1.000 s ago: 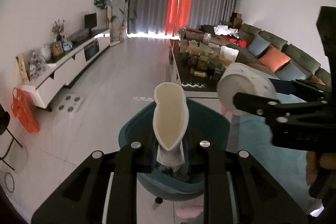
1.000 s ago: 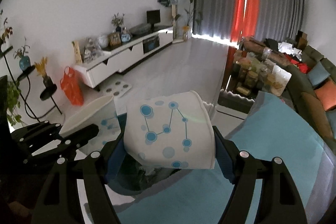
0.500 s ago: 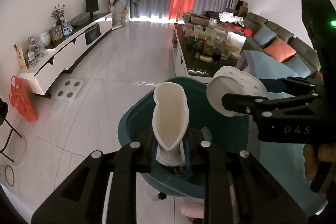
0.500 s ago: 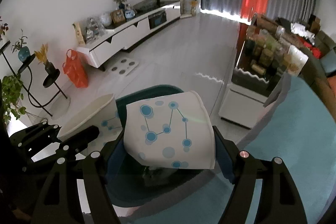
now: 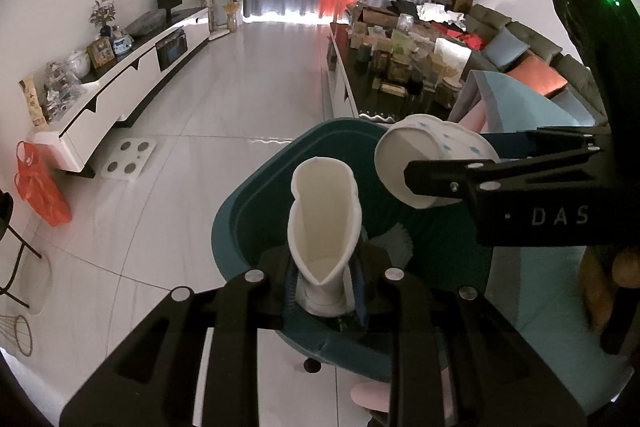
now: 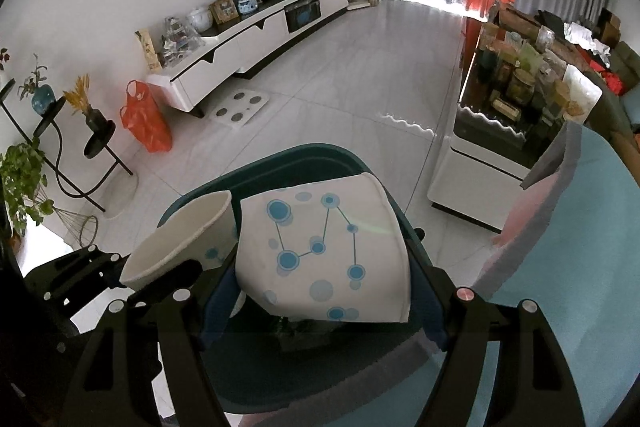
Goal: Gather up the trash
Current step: 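Lower both cups into the teal bin and open both tools to drop them, then raise both open tools from the bin and move them over the orange peels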
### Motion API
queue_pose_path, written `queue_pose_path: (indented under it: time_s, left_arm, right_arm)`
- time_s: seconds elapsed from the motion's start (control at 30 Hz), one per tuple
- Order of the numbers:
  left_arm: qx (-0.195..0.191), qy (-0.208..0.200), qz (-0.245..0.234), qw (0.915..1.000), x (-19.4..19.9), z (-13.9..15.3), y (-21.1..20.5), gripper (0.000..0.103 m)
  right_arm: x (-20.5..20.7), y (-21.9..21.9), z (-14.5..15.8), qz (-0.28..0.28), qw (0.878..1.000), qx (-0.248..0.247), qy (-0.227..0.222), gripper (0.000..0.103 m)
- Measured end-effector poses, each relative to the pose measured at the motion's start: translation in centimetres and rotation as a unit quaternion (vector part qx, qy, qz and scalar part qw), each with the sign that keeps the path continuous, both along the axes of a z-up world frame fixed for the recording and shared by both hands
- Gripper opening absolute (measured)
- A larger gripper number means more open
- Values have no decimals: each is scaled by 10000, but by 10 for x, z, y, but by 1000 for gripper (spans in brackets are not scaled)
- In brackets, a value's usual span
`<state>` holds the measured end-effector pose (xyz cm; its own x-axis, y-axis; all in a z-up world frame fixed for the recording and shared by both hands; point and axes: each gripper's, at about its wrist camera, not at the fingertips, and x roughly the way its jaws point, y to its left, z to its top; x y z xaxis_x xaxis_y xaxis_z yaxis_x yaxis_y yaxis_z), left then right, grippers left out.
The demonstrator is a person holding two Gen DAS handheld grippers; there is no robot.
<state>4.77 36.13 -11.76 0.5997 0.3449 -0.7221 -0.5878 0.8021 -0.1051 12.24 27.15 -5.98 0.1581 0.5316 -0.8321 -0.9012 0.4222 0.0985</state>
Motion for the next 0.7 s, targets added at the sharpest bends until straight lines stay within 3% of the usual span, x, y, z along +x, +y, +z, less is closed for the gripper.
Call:
queue_pose_path:
  time_s: [0.17,0.23,0.57,0.7]
  left_arm:
    - [-3,27,-13,10000,2,-3,-1,27]
    - [-5,41,-5,10000,2,-4,0,39]
    - [186,-121,142,9997,-11,5,-5,55]
    - [326,-291,158,9989,-19,23,-14,69]
  right_arm:
    - [2,-3,0,-14,10000,16,64,76]
    - [5,-4,1,-51,9999,69,102,80]
    - [5,-19,18,-178,9992,340,-84,82]
    - [6,-39,34,-321,9976,542,-275,85]
